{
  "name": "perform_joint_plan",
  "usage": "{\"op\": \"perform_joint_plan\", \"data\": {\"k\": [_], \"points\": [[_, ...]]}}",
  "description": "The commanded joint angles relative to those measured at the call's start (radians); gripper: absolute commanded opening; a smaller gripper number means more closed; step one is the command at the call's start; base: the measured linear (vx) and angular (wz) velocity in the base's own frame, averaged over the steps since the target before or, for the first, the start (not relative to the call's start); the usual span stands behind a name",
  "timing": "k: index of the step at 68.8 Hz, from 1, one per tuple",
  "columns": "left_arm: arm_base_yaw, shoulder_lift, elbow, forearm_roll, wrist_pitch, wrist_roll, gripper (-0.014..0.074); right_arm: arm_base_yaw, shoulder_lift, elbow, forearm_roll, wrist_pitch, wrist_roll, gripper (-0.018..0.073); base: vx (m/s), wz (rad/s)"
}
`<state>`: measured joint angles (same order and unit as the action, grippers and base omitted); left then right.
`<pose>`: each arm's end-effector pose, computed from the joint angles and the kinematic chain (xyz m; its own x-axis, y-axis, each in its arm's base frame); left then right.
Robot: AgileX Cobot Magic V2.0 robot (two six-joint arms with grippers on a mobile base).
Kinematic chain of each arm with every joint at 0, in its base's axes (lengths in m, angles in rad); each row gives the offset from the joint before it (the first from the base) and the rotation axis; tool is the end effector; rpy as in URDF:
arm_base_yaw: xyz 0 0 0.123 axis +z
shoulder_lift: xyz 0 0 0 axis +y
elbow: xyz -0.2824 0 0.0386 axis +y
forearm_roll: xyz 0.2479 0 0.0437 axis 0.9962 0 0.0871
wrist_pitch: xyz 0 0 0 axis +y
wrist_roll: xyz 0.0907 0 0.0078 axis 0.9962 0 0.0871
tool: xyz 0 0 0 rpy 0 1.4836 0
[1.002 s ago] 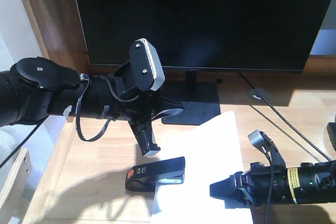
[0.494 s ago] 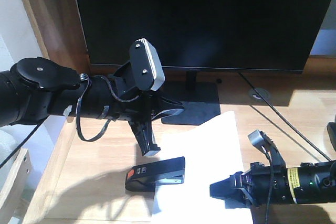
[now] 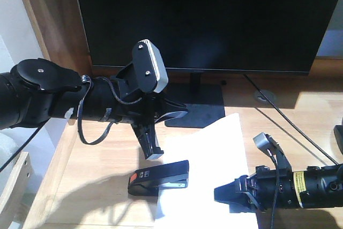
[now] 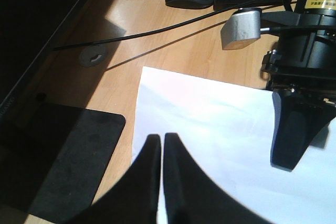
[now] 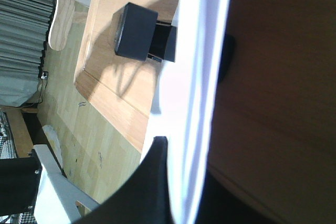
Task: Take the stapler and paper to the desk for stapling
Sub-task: 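Lift the left gripper up off the stapler, then open the right gripper, release the paper and pull it back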
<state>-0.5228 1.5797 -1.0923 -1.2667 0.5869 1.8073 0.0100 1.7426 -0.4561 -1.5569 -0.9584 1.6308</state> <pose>0.2744 -0.2138 0.2841 0.0484 0.5229 -0.8510 0.9375 0.2702 0.2194 0.2170 0.0766 0.1205 -0.9478 0.0389 -0.3164 -0.2389 0.5705 0.7857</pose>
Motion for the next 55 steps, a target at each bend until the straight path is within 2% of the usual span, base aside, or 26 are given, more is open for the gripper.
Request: {"op": "perform_joint_plan", "data": {"k": [1,10,18,22,33,37,55], "points": [[-0.004,-0.042,-0.020,-0.043,0.005,-0.010,-0.0006,0.000,-0.026,-0.015,0.035,-0.053,-0.010,-0.0002,0.00,0.00],[-0.004,-0.042,-0.020,-0.043,0.005,-0.010,-0.0006,0.000,-0.026,-0.015,0.035,-0.055,-0.027,0.0034,0.00,0.00],[-0.004,-0.042,-0.020,-0.043,0.005,-0.010,-0.0006,0.000,-0.026,-0.015,0.035,-0.057,-0.052,0.0158,0.00,0.00],[-0.004,-0.042,-0.020,-0.043,0.005,-0.010,-0.0006,0.000,-0.026,-0.015,0.038,-0.057,-0.052,0.0266,0.00,0.00],[-0.004,-0.042,-0.020,-0.043,0.005,-0.010,-0.0006,0.000,-0.026,-0.015,0.052,-0.056,-0.056,0.0637,0.00,0.00],[-0.004,-0.042,-0.020,-0.043,0.005,-0.010,-0.0006,0.000,-0.026,-0.015,0.059,-0.056,-0.069,0.0730,0.00,0.00],[-0.004,-0.042,-0.020,-0.043,0.005,-0.010,-0.0006,-0.001,-0.051,-0.015,0.063,0.038,-0.098,0.0706,0.00,0.00]]}}
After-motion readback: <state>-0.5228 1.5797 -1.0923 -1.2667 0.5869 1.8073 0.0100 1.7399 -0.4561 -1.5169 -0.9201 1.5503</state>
